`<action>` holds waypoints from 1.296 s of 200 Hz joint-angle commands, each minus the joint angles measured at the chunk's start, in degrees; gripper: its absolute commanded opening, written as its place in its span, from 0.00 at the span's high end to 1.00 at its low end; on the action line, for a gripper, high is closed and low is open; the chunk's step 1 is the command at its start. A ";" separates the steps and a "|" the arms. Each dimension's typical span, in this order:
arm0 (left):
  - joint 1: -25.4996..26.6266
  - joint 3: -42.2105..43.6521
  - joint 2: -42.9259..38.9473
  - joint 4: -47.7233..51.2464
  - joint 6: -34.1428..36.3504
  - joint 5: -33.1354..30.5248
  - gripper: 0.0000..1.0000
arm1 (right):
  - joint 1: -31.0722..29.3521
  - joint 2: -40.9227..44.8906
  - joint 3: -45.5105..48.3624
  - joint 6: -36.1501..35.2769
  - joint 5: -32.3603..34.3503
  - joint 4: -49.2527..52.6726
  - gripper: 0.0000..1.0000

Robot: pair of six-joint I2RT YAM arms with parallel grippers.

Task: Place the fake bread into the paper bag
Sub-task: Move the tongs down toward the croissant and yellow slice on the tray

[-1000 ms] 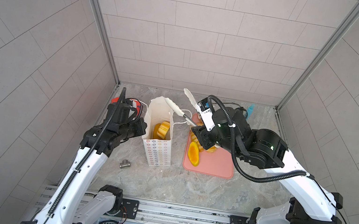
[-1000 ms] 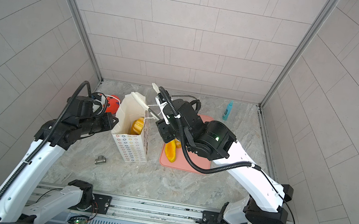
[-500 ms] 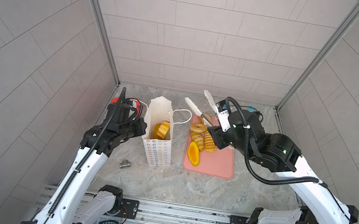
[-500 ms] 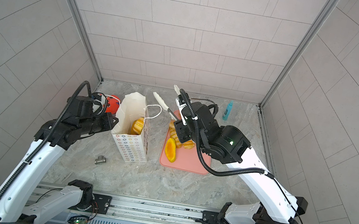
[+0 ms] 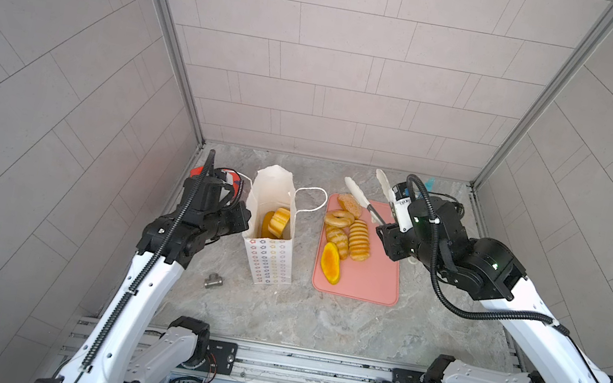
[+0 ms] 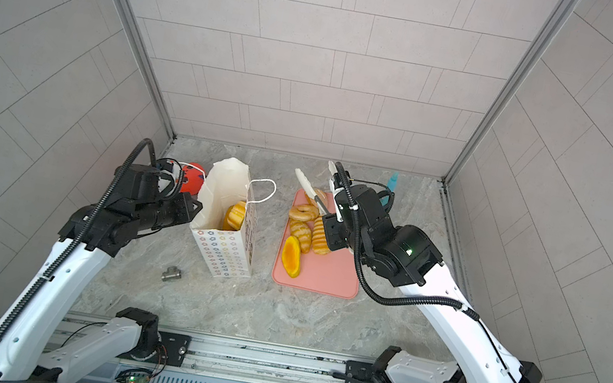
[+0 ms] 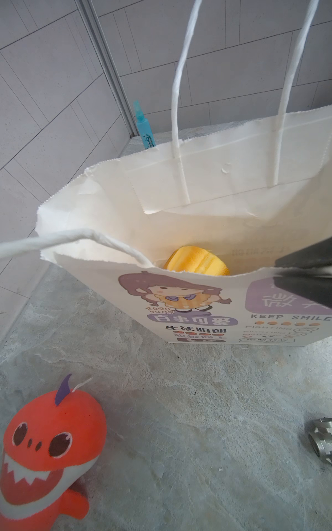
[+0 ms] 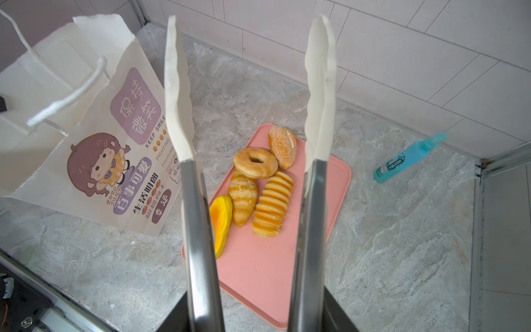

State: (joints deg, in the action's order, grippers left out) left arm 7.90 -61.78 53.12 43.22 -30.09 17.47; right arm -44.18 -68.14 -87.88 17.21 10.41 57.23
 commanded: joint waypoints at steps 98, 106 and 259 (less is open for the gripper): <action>0.13 0.25 -0.45 -0.86 -0.24 -0.26 0.88 | -0.19 3.98 15.06 6.55 -7.03 -3.28 0.48; 0.13 0.25 -0.39 -0.96 -0.27 -0.27 0.88 | -0.38 3.98 15.80 6.84 -7.44 -3.54 0.48; 0.10 1.12 -0.63 -1.46 -0.50 -0.20 0.88 | -1.26 5.91 29.64 12.68 -15.34 -8.48 0.51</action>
State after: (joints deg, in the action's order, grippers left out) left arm 7.90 -61.45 53.12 42.81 -30.22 17.52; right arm -45.10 -63.90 -59.79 27.55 -2.63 50.87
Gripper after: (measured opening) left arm 0.124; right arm 0.489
